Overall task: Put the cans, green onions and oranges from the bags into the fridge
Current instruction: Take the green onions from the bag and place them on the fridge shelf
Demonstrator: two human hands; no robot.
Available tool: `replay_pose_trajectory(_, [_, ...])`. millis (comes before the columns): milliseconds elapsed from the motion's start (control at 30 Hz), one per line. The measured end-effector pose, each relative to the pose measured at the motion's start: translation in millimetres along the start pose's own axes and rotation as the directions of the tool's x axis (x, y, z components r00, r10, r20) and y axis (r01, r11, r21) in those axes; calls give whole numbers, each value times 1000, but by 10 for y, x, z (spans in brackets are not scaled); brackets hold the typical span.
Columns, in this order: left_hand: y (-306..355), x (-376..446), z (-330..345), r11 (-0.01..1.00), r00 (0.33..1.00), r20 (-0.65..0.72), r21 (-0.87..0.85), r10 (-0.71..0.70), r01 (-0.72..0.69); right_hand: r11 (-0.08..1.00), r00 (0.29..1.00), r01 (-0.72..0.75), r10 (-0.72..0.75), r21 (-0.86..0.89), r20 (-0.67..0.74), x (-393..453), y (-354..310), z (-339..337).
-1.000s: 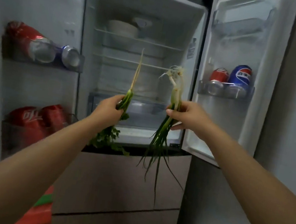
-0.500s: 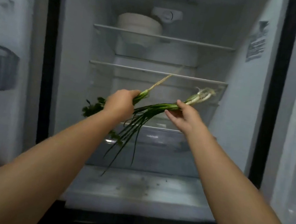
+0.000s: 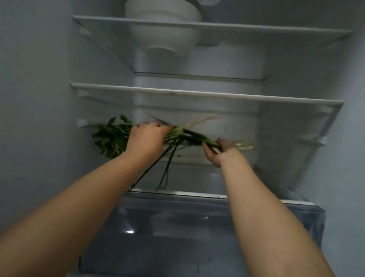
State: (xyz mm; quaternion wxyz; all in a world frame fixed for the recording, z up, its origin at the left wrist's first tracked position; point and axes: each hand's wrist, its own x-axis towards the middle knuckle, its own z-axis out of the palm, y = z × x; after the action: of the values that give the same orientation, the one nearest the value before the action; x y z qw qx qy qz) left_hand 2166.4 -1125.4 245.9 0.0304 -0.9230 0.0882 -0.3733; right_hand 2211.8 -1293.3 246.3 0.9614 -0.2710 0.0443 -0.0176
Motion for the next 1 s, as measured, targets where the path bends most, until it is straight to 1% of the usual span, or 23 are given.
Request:
replay_pose_trajectory(33, [13, 49, 55, 1000, 1000, 27, 20, 5, -5, 988, 999, -21, 14, -153, -47, 58, -20, -55])
replay_pose_trajectory(67, [39, 99, 115, 999, 998, 62, 36, 6, -8, 951, 993, -47, 11, -307, -117, 74, -41, -120])
replay_pose_trajectory(100, [80, 160, 177, 999, 995, 102, 41, 6, -10, 899, 986, -71, -3, -432, -168, 97, -75, -191])
replay_pose_trajectory(133, [134, 231, 230, 999, 989, 151, 44, 7, -14, 839, 982, -82, -25, -537, -189, 125, -118, -275])
replay_pose_trajectory(233, [379, 432, 365, 997, 952, 303, 47, 46, -64, 685, 980, -65, -93, -726, -176, 215, -294, -510])
replay_pose_trajectory(267, [472, 489, 409, 996, 939, 337, 40, 63, -82, 606, 979, -89, -94, -790, -182, 207, -344, -543])
replay_pose_trajectory(300, [563, 548, 457, 995, 927, 369, 29, 73, -91, 497, 974, -125, -102, -859, -200, 219, -390, -584])
replay_pose_trajectory(367, [713, 670, 580, 997, 902, 426, -13, 72, -74, 223, 971, -174, -126, -959, -205, 216, -482, -629])
replay_pose_trajectory(400, [776, 733, 642, 998, 893, 446, -27, 65, -59, 138, 971, -174, -140, -975, -193, 212, -529, -653])
replay_pose_trajectory(500, [910, 810, 767, 996, 860, 502, -40, 94, -86, 64, 981, -100, -161, -993, -109, 209, -630, -711])
replay_pose_trajectory(567, [932, 774, 790, 991, 819, 559, -61, 130, -116, -49, 978, -12, -209, -999, -1, 170, -645, -727])
replay_pose_trajectory(600, [925, 751, 777, 990, 801, 581, -85, 145, -117, -141, 964, 49, -253, -989, 84, 133, -649, -729])
replay_pose_trajectory(633, [918, 723, 743, 988, 791, 593, -122, 150, -96, -262, 933, 111, -304, -959, 191, 71, -641, -732])
replay_pose_trajectory(667, [906, 695, 703, 985, 794, 588, -154, 153, -76, -382, 887, 170, -343, -909, 310, -40, -613, -740])
replay_pose_trajectory(700, [893, 658, 645, 982, 808, 568, -174, 159, -71, -474, 822, 238, -366, -848, 435, -177, -567, -761])
replay_pose_trajectory(733, [879, 605, 585, 981, 827, 537, -176, 166, -82, -519, 763, 302, -370, -800, 529, -312, -501, -799])
replay_pose_trajectory(767, [857, 528, 525, 980, 842, 510, -172, 175, -100, -532, 725, 368, -350, -763, 594, -419, -436, -853])
replay_pose_trajectory(833, [803, 291, 431, 975, 873, 442, -166, 206, -146, -564, 694, 441, -280, -699, 663, -536, -271, -1016])
replay_pose_trajectory(867, [781, 147, 401, 973, 891, 398, -166, 217, -163, -627, 668, 430, -263, -650, 696, -566, -173, -1104])
replay_pose_trajectory(900, [751, -7, 386, 974, 913, 352, -161, 206, -158, -697, 616, 404, -272, -592, 740, -577, -92, -1194])
replay_pose_trajectory(933, [718, -163, 390, 979, 941, 288, -143, 179, -143, -735, 556, 381, -303, -561, 774, -582, -20, -1268])
replay_pose_trajectory(967, [697, -319, 405, 983, 970, 183, -118, 160, -139, -754, 517, 364, -325, -547, 792, -580, 37, -1341])
replay_pose_trajectory(1000, [673, -460, 447, 983, 986, 62, -104, 157, -150, -776, 489, 334, -343, -535, 802, -595, 75, -1391])
